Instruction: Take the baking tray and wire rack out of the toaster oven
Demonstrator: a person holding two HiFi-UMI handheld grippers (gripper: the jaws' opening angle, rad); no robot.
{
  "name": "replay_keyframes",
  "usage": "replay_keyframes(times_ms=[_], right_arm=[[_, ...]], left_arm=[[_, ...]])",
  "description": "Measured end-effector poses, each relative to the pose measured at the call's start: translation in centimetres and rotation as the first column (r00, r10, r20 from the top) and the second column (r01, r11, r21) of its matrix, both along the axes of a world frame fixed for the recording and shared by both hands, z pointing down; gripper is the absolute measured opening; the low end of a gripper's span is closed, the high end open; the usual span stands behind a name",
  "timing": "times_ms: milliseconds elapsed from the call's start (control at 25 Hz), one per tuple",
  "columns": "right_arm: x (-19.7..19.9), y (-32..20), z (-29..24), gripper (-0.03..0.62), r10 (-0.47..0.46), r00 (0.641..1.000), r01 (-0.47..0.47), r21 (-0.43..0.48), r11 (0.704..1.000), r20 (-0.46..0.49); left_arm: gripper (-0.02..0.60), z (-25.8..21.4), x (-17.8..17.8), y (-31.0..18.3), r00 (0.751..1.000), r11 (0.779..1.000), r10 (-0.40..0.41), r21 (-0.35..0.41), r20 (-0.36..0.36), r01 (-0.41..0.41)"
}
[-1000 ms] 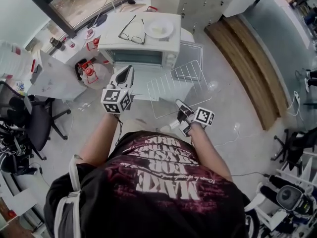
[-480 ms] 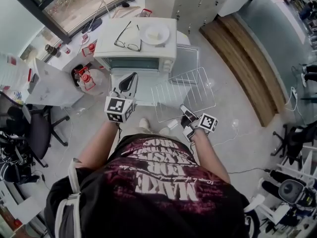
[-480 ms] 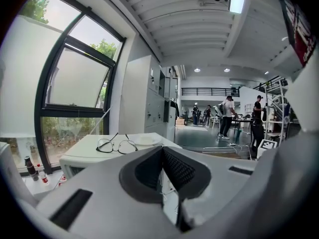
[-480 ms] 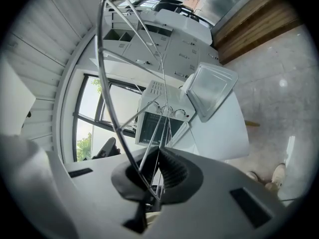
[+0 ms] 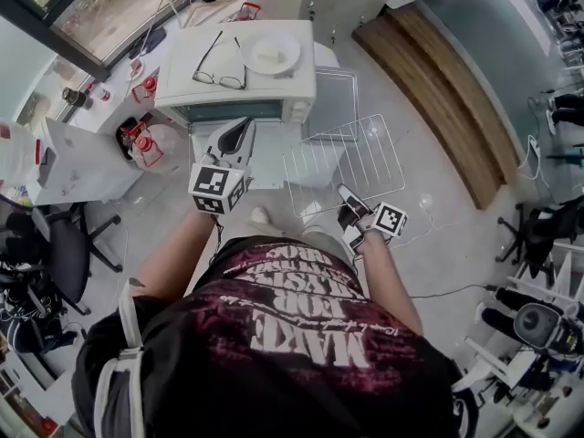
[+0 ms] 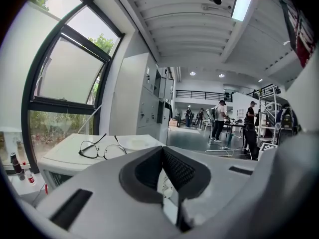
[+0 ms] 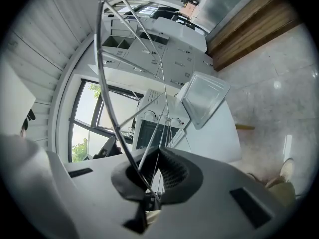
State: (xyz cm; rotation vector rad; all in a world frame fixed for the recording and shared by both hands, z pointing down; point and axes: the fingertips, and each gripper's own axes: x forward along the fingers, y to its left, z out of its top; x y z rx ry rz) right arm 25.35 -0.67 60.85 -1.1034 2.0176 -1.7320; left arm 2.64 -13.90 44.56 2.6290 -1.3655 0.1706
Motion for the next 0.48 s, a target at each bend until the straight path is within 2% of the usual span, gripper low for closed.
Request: replay_keyframes(times_ms=[200, 360, 480], right_arm=[[2.4, -0.4, 0.0, 0.006, -0.033, 0.999, 0.033, 0.013, 0.999, 0.026], [5.7, -1.1, 0.0, 0.006, -0.089, 0.994, 0.089, 0.014, 0.996, 0.057], [8.8, -1.7, -0.1, 0.006, -0.165, 0.985, 0.164, 0.028, 0.986, 0.046]], left_arm=[[0.006, -0.3, 2.4, 0.1, 1.000, 1.000, -0.021, -0.003, -0.001, 0.021], [0.006, -0.2, 5.2, -0.2, 0.996, 0.997, -0.079, 0.015, 0.034, 0.079], [0.006, -0.5, 8.0, -0.1, 0.990, 0.990, -0.144, 0.016, -0.004, 0.144]])
